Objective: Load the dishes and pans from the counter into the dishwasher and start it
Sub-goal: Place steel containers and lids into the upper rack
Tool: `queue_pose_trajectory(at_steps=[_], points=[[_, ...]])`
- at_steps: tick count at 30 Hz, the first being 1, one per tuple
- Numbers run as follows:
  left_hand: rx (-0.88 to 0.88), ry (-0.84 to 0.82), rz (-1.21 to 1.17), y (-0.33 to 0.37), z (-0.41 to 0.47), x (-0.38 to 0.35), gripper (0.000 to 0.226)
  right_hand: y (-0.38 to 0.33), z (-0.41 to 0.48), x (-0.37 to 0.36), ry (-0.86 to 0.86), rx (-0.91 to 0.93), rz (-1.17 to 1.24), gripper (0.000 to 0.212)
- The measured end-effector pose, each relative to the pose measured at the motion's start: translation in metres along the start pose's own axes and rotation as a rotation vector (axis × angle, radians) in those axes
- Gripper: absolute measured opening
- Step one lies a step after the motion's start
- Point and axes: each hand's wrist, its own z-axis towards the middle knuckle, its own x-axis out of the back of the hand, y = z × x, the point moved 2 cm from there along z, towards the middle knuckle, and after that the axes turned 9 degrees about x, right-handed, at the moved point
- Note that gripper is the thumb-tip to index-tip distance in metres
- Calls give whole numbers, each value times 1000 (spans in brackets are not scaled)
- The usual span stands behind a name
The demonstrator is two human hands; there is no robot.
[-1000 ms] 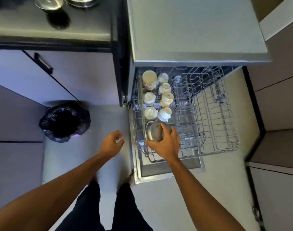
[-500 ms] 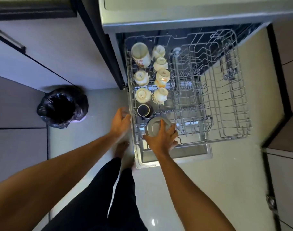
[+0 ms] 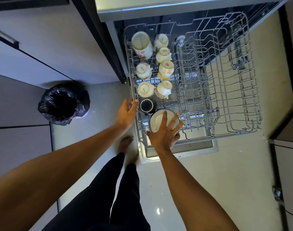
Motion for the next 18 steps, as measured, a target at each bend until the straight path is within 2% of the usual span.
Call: queue_pose_trajectory(at_steps=[4, 8, 12, 18], points=[[6, -23, -19, -1, 1, -3, 46, 4, 1, 3, -39, 6, 76, 127], [6, -32, -54, -2, 0, -4, 41, 10, -2, 13, 8, -43, 218, 121], [9, -20, -64, 0, -1, -4, 39, 18, -6, 23, 101, -111, 359, 106], [24, 5, -60, -2, 1, -3, 38, 26, -1, 29, 142, -167, 509, 83]])
